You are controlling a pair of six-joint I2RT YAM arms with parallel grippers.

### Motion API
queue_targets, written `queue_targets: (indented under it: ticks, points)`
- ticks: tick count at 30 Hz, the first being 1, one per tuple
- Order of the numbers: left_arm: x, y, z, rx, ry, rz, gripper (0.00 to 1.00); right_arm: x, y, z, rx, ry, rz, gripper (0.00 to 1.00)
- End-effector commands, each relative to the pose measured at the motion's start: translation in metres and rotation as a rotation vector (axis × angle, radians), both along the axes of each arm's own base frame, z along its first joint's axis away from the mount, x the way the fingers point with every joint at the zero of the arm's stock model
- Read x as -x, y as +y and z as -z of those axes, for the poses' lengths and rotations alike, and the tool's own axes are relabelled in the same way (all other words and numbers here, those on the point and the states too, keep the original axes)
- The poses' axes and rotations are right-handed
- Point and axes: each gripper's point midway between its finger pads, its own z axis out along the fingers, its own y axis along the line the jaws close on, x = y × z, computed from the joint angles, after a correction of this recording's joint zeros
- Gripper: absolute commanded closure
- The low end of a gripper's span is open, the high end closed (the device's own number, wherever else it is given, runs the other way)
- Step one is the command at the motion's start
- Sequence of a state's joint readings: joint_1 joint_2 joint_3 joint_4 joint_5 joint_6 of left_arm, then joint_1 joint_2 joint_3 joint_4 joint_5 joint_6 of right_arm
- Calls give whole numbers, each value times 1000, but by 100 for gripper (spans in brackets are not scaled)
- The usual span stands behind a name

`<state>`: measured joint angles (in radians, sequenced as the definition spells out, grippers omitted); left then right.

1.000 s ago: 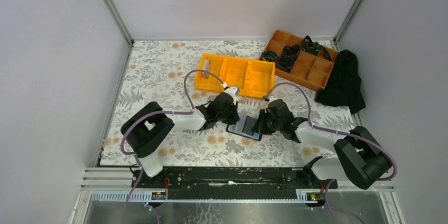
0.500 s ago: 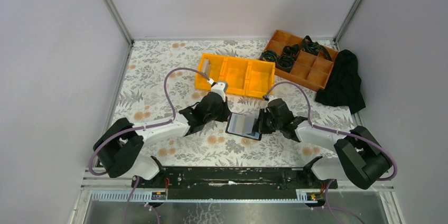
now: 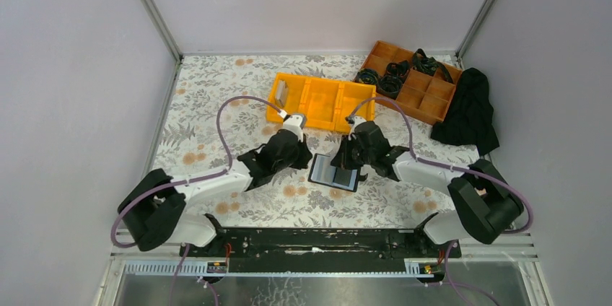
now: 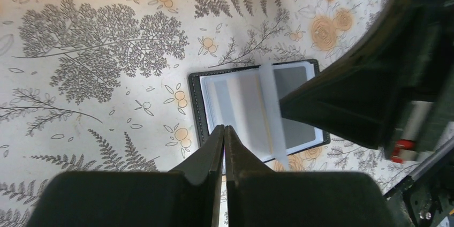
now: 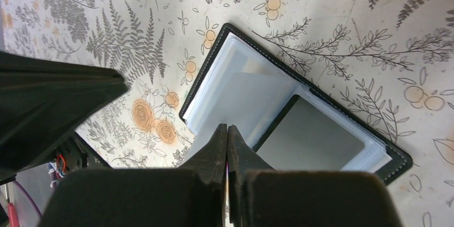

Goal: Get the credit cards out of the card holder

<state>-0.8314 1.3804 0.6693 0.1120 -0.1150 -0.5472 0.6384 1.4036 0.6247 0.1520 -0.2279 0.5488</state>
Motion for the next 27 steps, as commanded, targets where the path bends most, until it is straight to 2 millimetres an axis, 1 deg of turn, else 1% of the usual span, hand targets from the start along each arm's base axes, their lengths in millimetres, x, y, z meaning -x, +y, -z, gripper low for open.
queue_targets:
  ticks: [1,4,6,9,11,12,14,15,16,21,24,25,27]
  points:
    - [-7,6,-37,56,-117,-38,93,-3,18,2,-17,-8,-43,100]
    - [-6,17,-50,54,-164,-55,91,-1,23,15,-19,21,-46,100]
    - [-4,19,-57,62,-185,-47,91,0,26,22,-24,37,-50,99]
    - [-3,16,-54,75,-197,-32,89,-3,32,30,-18,46,-56,99]
    - [-2,12,-51,79,-188,-8,86,-5,35,31,-17,49,-58,99]
    - [-1,8,-50,85,-185,11,78,-6,35,30,-18,46,-56,99]
    - [1,1,-47,98,-170,36,53,-7,33,22,-24,27,-43,100]
    - [1,-3,-45,105,-165,48,45,-7,32,17,-28,15,-36,100]
    - [1,-6,-42,111,-154,55,42,-7,29,10,-28,-1,-29,100]
    - [5,-28,-28,154,-96,121,42,-8,18,-28,-50,-103,-4,99]
    - [5,-37,-19,164,-59,143,44,-3,5,-35,-16,-122,16,98]
    - [5,-39,-17,163,-54,147,45,-1,0,-32,-3,-123,24,98]
    - [4,-42,-13,157,-41,154,48,6,-12,-20,32,-109,50,98]
